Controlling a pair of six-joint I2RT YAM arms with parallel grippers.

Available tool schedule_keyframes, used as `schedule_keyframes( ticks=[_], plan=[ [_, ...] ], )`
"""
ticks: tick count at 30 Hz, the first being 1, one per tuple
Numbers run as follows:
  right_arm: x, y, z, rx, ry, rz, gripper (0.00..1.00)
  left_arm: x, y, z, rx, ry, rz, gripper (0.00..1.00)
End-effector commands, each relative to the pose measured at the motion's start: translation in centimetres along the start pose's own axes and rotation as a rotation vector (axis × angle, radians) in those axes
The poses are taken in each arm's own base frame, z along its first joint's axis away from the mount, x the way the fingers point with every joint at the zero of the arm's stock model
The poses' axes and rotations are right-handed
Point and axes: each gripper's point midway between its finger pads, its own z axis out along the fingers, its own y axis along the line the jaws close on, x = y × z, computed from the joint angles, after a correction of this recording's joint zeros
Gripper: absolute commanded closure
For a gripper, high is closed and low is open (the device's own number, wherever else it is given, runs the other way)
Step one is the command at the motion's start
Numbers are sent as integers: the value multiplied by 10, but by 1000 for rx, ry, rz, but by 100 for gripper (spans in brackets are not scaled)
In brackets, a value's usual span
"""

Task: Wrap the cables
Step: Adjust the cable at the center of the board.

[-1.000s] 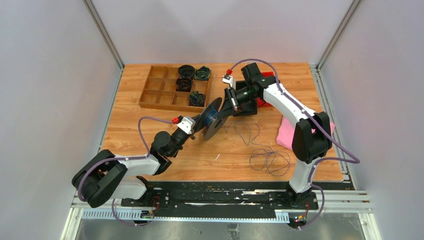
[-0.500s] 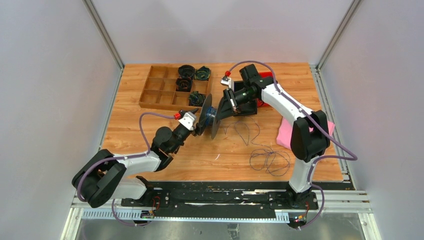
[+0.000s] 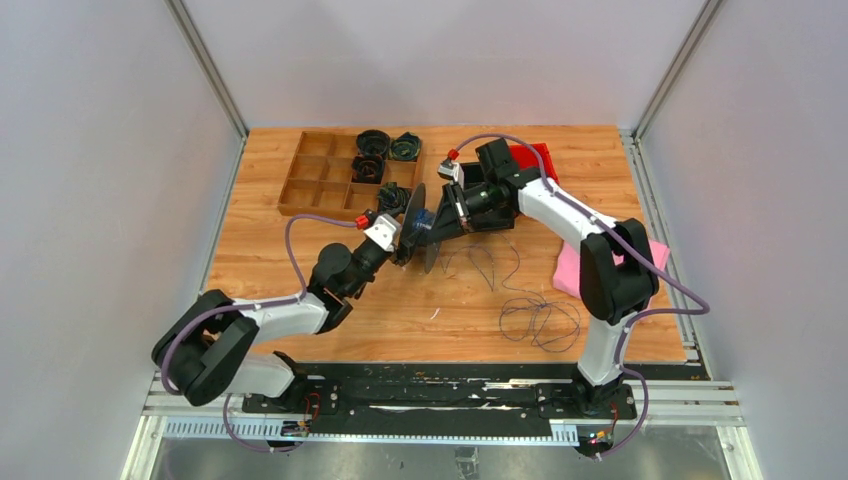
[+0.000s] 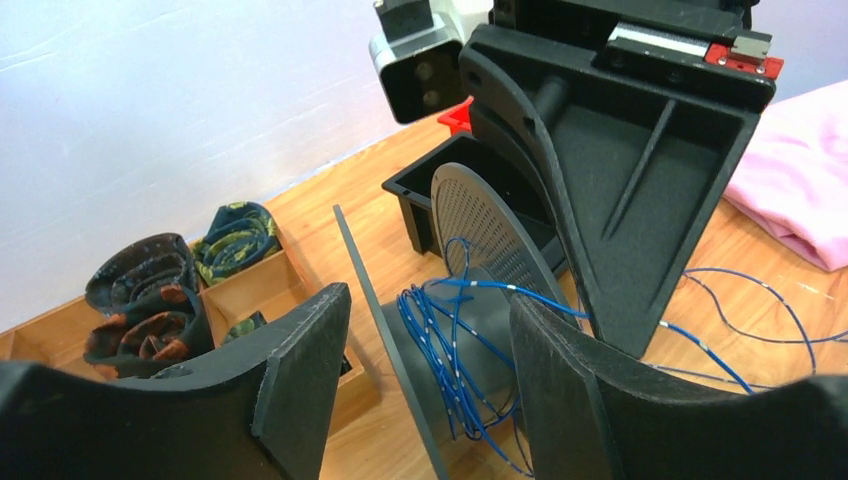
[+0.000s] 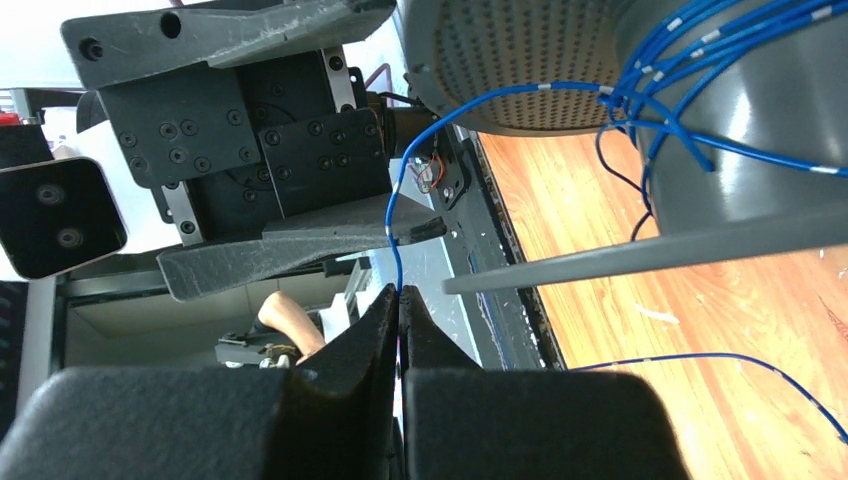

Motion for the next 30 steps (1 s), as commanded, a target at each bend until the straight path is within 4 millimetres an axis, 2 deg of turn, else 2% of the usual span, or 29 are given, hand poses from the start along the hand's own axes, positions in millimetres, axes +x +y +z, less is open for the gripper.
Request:
schedule_keyframes(
  ticks=[1,5,10,17,22,25,30],
  plan=[
    [-3,8,8,-88,-14,47,99,-6,3,13,0,-49,60,36],
    [-6,13,9,-139,-21,76,99,-7,3,16,-8,-112,57,39],
    [-8,27,2,-155,-34,40,99,0,1,10,1,-102,51,40],
    [-12,23,-17,-98,-68,9,99,-17,15,-3,8,-140,86,36],
    [-7,30,-29,-41,-44,-70,99,-49,5,-7,164,-209,164,33],
    [0,32,-37,9,-2,-133,99,-69,-9,-8,327,-222,218,34],
    [16,39,-47,57,64,-218,99,-65,-32,-9,615,-43,194,39]
  ],
)
